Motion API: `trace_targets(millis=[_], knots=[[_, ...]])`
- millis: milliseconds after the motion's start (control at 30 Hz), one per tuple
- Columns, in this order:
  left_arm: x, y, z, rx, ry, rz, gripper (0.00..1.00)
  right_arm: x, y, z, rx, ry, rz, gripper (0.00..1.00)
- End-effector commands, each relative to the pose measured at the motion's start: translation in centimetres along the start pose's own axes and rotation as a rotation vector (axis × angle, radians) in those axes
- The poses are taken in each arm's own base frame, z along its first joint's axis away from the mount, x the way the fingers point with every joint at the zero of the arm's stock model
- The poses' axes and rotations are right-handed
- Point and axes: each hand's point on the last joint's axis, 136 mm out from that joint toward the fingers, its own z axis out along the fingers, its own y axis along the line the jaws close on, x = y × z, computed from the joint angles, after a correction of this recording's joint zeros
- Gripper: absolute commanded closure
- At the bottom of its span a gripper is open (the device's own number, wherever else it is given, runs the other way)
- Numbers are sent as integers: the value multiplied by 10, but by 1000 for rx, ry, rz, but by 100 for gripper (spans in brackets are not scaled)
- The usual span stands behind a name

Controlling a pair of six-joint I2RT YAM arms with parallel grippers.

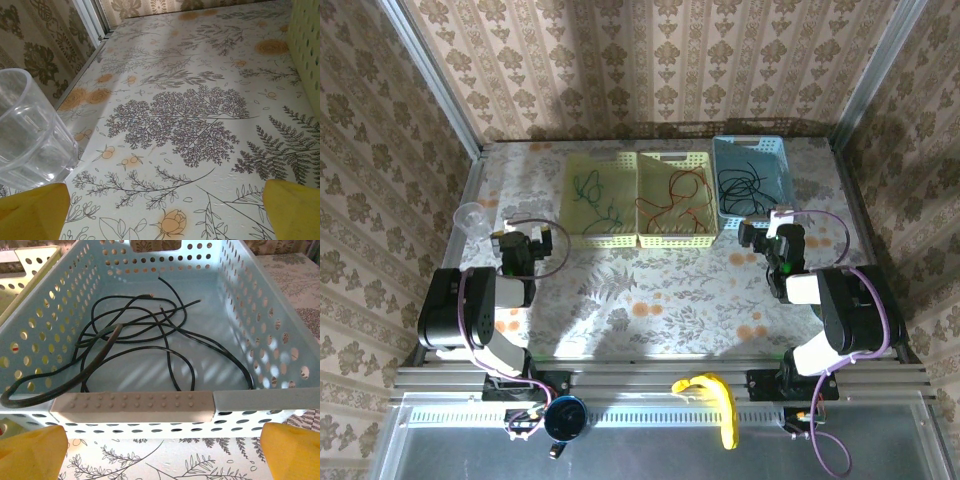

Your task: Untangle the cables

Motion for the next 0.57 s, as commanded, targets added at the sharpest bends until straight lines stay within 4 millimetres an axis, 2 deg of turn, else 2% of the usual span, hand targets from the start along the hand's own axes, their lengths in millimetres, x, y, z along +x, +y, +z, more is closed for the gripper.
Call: trace_targets(millis=[0, 533], knots=[[-18, -3, 2, 12, -56, -14, 0, -11, -2, 3, 23, -20, -23, 0], [-17, -3, 3, 9, -54, -13, 0, -11, -2, 3, -6, -18, -11, 0]])
